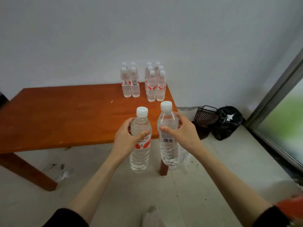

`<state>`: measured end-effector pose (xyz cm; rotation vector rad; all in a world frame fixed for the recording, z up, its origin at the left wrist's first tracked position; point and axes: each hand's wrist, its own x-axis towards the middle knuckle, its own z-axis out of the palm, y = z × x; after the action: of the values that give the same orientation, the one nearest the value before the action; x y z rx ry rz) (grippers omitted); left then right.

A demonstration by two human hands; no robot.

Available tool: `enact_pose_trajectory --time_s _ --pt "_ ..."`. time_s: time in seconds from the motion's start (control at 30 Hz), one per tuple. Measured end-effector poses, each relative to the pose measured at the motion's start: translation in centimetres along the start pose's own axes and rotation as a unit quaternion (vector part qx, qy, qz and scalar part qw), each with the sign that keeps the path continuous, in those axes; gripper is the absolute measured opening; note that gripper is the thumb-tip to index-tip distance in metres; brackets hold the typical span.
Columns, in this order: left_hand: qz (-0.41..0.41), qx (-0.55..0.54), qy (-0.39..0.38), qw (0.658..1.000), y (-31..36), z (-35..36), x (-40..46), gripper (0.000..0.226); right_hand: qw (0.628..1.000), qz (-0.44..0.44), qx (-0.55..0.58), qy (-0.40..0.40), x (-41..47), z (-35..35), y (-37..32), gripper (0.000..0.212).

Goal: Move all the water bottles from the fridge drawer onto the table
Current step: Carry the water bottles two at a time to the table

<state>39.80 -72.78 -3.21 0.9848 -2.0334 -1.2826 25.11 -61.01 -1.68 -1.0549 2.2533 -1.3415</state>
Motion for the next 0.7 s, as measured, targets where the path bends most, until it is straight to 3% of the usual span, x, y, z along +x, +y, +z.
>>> enact_pose_trajectory --time_s 0.37,0.7 --pt "-0.1 0.03 0.036 0.994 -2.9 -0.4 17.8 0.077 0.993 -0.028 -0.052 -0.105 18.9 5.0 0.4 0.069" --pt "-0.15 0.056 0.007 0.987 -7.5 -2.0 30.6 0.083 0.975 0.001 -0.126 -0.185 32.3 10.8 2.5 0.087"
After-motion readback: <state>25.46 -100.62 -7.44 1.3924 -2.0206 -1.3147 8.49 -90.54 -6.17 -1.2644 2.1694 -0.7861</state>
